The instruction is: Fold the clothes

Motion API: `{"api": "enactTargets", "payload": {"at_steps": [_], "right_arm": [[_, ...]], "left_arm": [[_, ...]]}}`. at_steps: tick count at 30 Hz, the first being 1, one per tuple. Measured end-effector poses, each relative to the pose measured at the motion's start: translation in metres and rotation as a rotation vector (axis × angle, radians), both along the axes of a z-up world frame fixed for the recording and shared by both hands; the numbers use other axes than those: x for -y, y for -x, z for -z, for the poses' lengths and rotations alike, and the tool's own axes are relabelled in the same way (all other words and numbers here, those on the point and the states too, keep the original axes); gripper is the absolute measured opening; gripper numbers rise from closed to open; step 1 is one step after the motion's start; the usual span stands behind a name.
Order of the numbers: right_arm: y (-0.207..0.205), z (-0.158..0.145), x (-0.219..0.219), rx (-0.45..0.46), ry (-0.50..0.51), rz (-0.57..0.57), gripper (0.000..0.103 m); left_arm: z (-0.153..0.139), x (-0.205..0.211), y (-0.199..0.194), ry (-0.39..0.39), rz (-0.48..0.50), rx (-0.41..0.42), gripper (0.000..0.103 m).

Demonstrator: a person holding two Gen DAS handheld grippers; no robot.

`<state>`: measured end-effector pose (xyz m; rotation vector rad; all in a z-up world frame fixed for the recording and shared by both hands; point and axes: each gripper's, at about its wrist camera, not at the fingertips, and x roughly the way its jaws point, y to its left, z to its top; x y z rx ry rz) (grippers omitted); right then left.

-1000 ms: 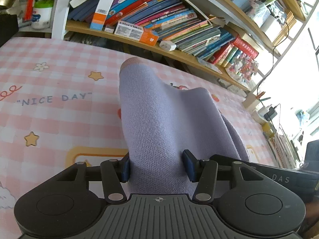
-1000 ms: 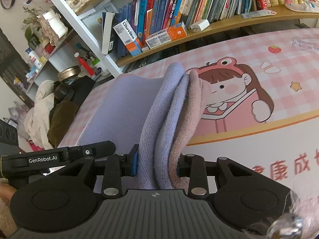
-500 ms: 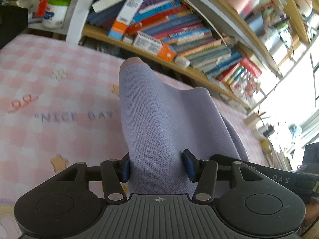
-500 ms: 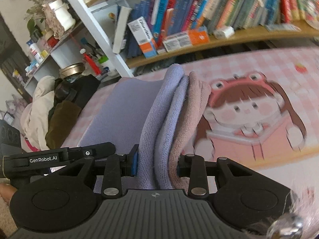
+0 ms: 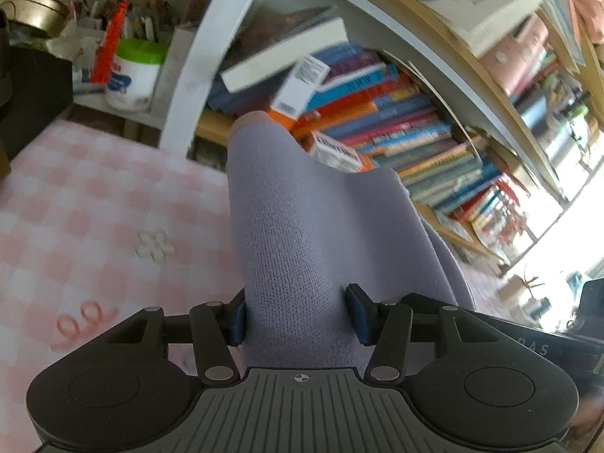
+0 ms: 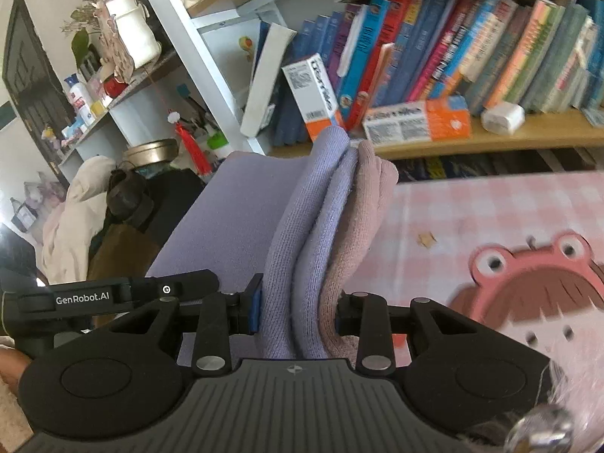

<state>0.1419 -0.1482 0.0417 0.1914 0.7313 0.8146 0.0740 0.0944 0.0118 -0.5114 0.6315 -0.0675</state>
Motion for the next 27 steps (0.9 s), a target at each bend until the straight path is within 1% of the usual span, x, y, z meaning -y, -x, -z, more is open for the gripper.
{"api": "enactTargets", "payload": {"at_steps": [5,13,16,21,25,26,27], "right_arm": [[-0.02,0.006,-0.021,-0.001,-0.001,-0.008,0.03],[-0.047,0.023,-0.046,-0.015,0.019,-0.013,0.03],[-0.053,0.027,-0.05,-0.006,0.018,-0.004,0.03],[-0.062,0.035,-0.043,0.007,0.012,0.04,0.03],[-0.069,0.042,-0.044,0.035,0.063,0.046,0.03],[-0.072,0.046,-0.045,0.034,0.078,0.044,0.031],[-0.074,0.05,-0.044,0.027,0.081,0.044,0.032]], "left_arm": [[0.006,-0.017,-0.018,0.0,-0.018,-0.008,0.051],[0.023,-0.036,-0.043,0.0,-0.042,-0.038,0.051],[0.027,-0.041,-0.052,0.009,-0.046,-0.035,0.05],[0.028,-0.037,-0.068,-0.008,-0.018,-0.016,0.05],[0.038,-0.038,-0.075,-0.026,-0.043,-0.031,0.05],[0.041,-0.038,-0.076,-0.03,-0.053,-0.037,0.048],[0.045,-0.039,-0.078,-0.034,-0.063,-0.043,0.049]]}}
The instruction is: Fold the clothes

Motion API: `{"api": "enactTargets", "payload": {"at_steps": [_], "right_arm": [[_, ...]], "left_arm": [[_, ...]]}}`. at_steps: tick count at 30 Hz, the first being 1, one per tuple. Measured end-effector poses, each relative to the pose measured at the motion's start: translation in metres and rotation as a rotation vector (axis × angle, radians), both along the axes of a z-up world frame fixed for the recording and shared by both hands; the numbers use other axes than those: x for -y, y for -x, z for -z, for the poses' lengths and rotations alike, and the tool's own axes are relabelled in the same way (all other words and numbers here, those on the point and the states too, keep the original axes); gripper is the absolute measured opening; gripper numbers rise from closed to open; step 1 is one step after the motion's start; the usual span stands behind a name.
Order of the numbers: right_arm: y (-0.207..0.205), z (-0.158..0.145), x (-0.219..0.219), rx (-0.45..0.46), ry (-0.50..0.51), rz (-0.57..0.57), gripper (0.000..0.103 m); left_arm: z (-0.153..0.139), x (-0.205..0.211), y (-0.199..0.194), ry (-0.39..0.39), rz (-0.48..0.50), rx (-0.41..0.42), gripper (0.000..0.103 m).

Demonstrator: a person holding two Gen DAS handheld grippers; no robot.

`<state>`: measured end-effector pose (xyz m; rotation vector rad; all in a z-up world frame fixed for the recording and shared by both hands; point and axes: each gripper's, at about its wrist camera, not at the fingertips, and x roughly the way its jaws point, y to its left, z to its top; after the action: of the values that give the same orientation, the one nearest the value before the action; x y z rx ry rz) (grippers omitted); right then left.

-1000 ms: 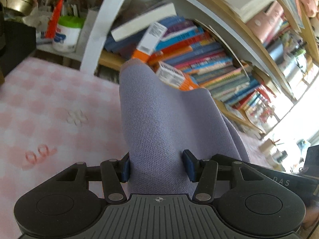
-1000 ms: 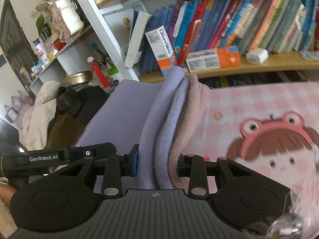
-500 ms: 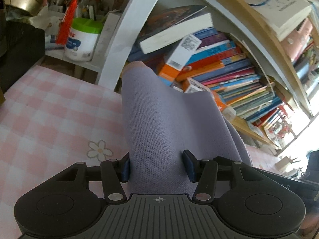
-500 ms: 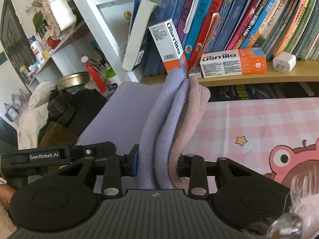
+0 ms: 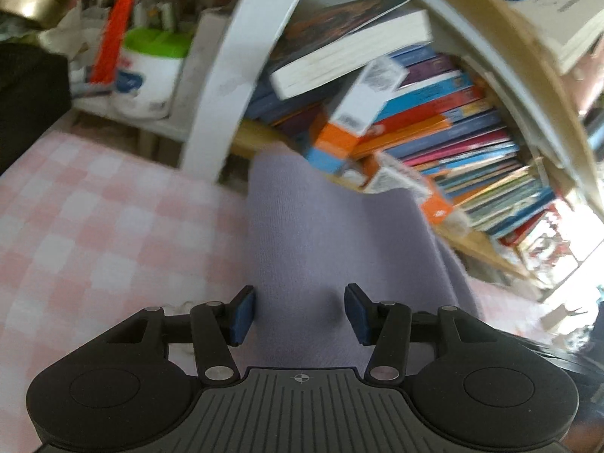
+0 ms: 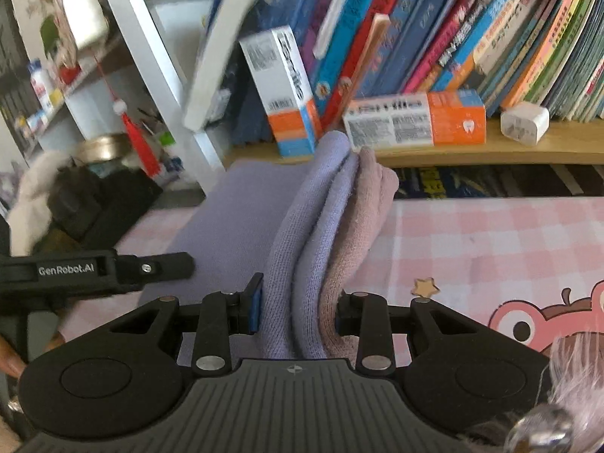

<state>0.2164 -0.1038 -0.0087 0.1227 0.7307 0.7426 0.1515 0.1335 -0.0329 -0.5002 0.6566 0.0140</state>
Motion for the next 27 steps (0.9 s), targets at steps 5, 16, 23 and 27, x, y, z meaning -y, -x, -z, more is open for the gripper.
{"api": "enactTargets", "payload": {"at_steps": [5,16,23,27], "right_arm": [[-0.008,0.014,0.008,-0.055,-0.034,0.025,0.041],[0.006,-0.005,0.017,-0.013,0.047,0.085,0.082],[0.032,-0.026,0.038,0.028,0.009,0.152,0.087],[0.05,-0.033,0.044,0.041,0.002,0.153,0.088]], "left_arm": [[0.004,0.0,-0.003,0.005,0.008,-0.003,0.05],[-0.016,0.022,0.019,-0.147,-0.027,0.009,0.061],[-0.037,0.056,0.051,-0.259,-0.02,0.045,0.07],[-0.046,0.068,0.066,-0.283,-0.031,0.054,0.079]]}}
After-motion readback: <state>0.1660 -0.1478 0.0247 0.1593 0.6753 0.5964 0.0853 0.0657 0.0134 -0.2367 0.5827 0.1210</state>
